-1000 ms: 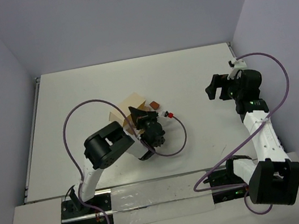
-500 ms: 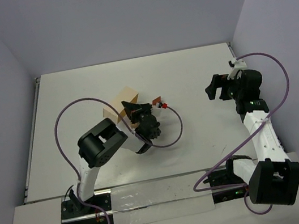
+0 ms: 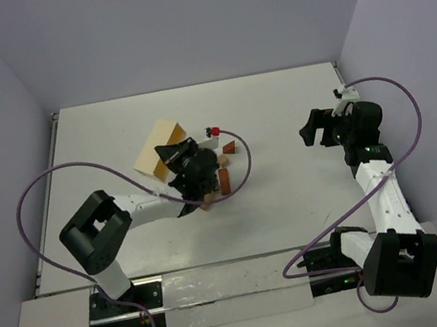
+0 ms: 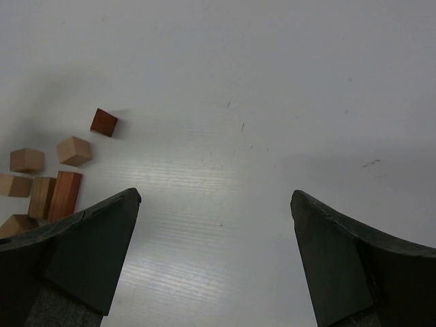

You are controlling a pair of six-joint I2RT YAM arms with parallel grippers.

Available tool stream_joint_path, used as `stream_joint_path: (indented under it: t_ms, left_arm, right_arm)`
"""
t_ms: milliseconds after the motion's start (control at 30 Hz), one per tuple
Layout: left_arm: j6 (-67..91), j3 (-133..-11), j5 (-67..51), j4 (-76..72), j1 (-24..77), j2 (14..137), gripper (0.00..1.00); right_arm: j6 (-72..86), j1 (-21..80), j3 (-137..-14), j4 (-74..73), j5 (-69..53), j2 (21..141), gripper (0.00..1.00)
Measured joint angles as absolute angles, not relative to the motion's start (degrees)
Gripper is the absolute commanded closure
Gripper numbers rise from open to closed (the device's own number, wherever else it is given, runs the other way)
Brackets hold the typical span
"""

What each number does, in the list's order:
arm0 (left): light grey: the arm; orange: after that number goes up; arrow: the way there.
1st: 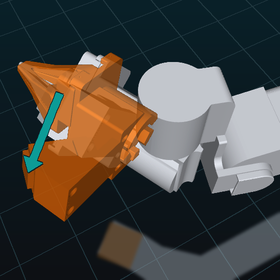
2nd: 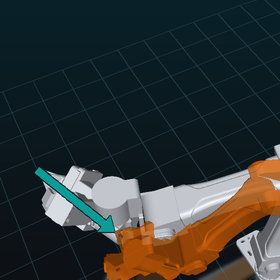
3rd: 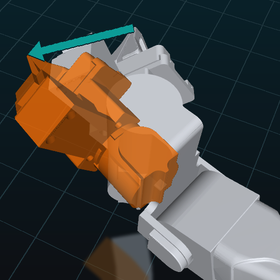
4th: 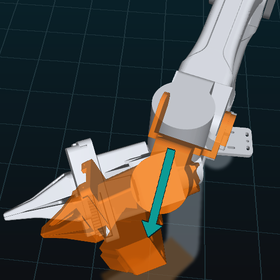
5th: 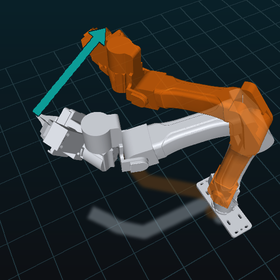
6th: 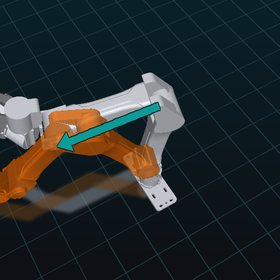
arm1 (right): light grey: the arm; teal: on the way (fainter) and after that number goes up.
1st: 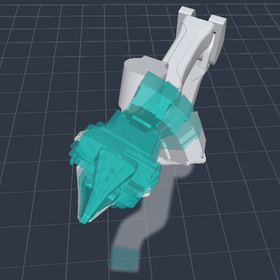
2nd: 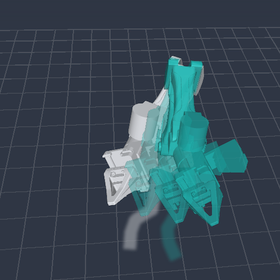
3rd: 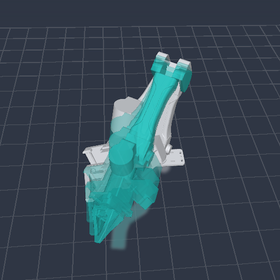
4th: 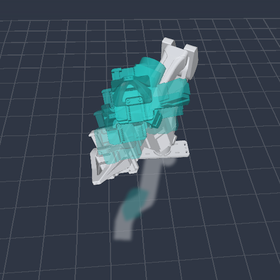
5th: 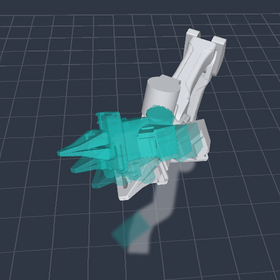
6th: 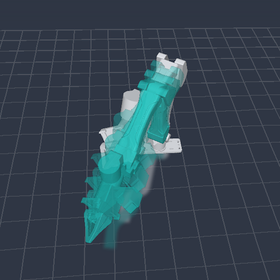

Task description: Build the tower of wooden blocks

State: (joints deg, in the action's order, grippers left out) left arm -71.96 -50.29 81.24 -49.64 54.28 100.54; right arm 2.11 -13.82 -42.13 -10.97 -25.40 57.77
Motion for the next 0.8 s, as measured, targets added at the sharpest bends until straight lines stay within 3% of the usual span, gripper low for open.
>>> stream_joint_path:
  t_ms: [133,333,533,700,800]
  left_arm:
    - [-29.86,-71.35,66.21,1.85,51.9,103.05,1.0]
    - [-5.69,-78.04,45.09,31.3,49.72,101.12,1.0]
    - [2.48,-77.47,21.38,42.92,46.53,96.53,1.0]
    - [4.91,-77.43,6.63,43.66,28.75,87.31,1.0]
    - [4.75,-75.0,4.4,39.7,17.31,80.41,1.0]
  right_arm:
    - [2.15,-13.93,-42.13,-11.2,-25.91,57.83,0.0]
    - [2.31,-13.93,-42.13,-11.4,-26.21,58.59,0.0]
    - [2.24,-13.93,-42.13,-11.64,-26.66,58.74,0.0]
    - [2.07,-13.95,-42.13,-11.7,-27.43,59.11,0.0]
    - [2.09,-14.04,-42.13,-11.7,-27.98,59.33,0.0]
